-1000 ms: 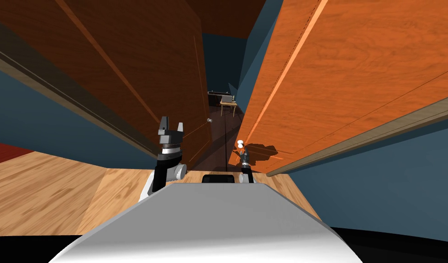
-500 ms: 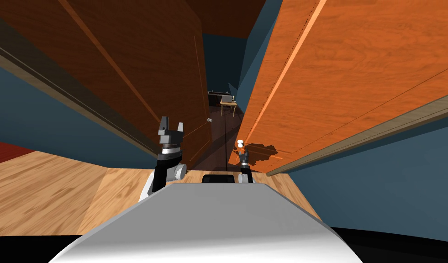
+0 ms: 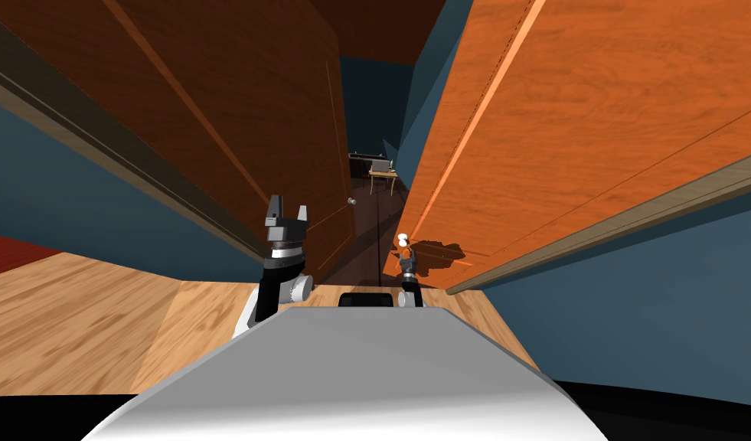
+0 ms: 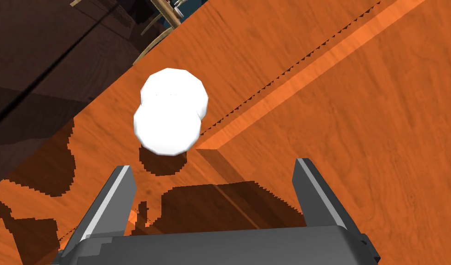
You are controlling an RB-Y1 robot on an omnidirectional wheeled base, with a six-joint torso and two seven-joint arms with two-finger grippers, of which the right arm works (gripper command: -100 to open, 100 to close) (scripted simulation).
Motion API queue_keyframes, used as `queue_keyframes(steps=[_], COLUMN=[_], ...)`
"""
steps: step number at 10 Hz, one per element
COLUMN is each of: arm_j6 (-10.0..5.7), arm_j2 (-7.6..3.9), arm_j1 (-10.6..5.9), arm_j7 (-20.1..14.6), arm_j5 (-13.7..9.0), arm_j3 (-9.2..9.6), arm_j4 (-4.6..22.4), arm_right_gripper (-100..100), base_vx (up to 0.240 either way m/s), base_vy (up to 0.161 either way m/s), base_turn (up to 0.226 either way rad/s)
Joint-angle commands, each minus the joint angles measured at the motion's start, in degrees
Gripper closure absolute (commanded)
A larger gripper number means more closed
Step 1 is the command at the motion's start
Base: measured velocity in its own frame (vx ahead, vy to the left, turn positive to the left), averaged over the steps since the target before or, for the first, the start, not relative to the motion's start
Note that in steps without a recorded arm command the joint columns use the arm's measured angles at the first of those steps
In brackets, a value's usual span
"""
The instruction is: Push the door open
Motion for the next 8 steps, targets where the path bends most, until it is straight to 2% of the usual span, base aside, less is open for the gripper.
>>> queue_keyframes(steps=[1,2,4,5,7,8], arm_j6=[-0.17,-0.17,-0.45,-0.45,-0.71,-0.71], arm_j2=[-0.17,-0.17,-0.44,-0.44,-0.67,-0.67], arm_j1=[-0.02,-0.02,-0.05,-0.05,-0.08,-0.08], arm_j7=[-2.9,-3.3,-7.0,-8.0,-11.6,-12.5], arm_j5=[-1.8,-1.8,-4.9,-4.9,-7.7,-7.7], arm_j3=[1.08,1.08,2.91,2.91,4.61,4.61], arm_j4=[-0.1,-0.1,-0.1,-0.1,-0.2,-0.2], arm_right_gripper=[-100,-100,-100,-100,-100,-100], base_vx=[-0.018,-0.012,-0.016,-0.016,-0.014,-0.013], base_vy=[0.003,0.002,0.003,0.004,0.003,0.002], base_turn=[-0.001,0.000,0.000,-0.001,0.000,0.000])
